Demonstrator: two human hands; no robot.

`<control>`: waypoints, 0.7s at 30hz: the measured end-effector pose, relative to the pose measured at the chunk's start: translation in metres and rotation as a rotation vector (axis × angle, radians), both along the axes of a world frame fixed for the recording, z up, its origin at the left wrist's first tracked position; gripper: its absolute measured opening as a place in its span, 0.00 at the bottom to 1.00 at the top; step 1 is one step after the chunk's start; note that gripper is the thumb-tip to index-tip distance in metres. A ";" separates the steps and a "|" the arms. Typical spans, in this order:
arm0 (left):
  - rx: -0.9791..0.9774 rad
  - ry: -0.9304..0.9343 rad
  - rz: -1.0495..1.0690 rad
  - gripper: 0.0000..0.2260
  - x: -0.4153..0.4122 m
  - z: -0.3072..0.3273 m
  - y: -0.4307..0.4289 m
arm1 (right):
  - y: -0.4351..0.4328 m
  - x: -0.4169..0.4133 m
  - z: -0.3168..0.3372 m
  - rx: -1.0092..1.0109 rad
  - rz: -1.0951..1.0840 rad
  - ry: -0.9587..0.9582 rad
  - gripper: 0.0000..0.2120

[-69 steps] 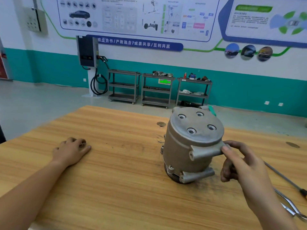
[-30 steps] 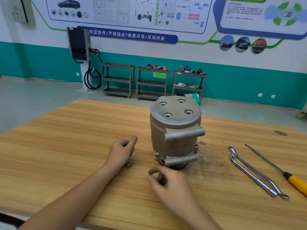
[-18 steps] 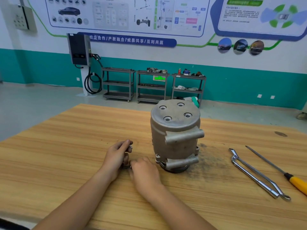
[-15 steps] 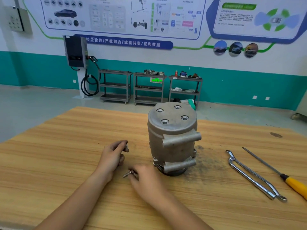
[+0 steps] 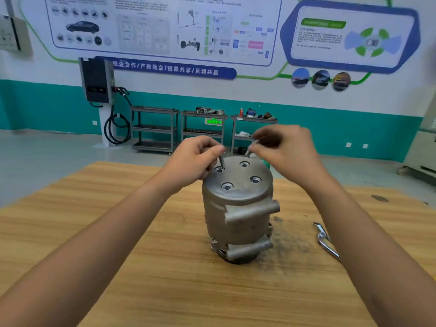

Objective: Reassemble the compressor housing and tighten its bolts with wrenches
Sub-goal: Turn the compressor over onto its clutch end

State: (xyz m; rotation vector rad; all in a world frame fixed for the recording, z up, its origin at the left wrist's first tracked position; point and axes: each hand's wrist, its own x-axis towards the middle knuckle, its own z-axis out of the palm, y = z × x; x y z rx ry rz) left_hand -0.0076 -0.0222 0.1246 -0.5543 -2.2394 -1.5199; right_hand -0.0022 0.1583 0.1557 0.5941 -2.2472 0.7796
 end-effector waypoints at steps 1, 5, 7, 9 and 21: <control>-0.059 0.019 0.026 0.06 -0.003 0.001 0.001 | -0.001 -0.005 -0.003 0.064 -0.001 -0.018 0.10; -0.174 0.055 0.081 0.05 -0.009 0.000 -0.002 | 0.001 -0.013 -0.011 0.185 -0.030 -0.053 0.11; -0.236 0.095 0.093 0.05 -0.009 0.000 -0.004 | 0.001 -0.014 -0.010 0.213 -0.017 -0.067 0.12; -0.256 0.126 0.088 0.04 -0.009 -0.001 -0.005 | 0.000 -0.014 -0.012 0.289 0.010 -0.084 0.12; -0.241 0.029 0.149 0.18 -0.003 -0.007 -0.017 | 0.003 -0.007 -0.033 0.195 0.059 -0.156 0.20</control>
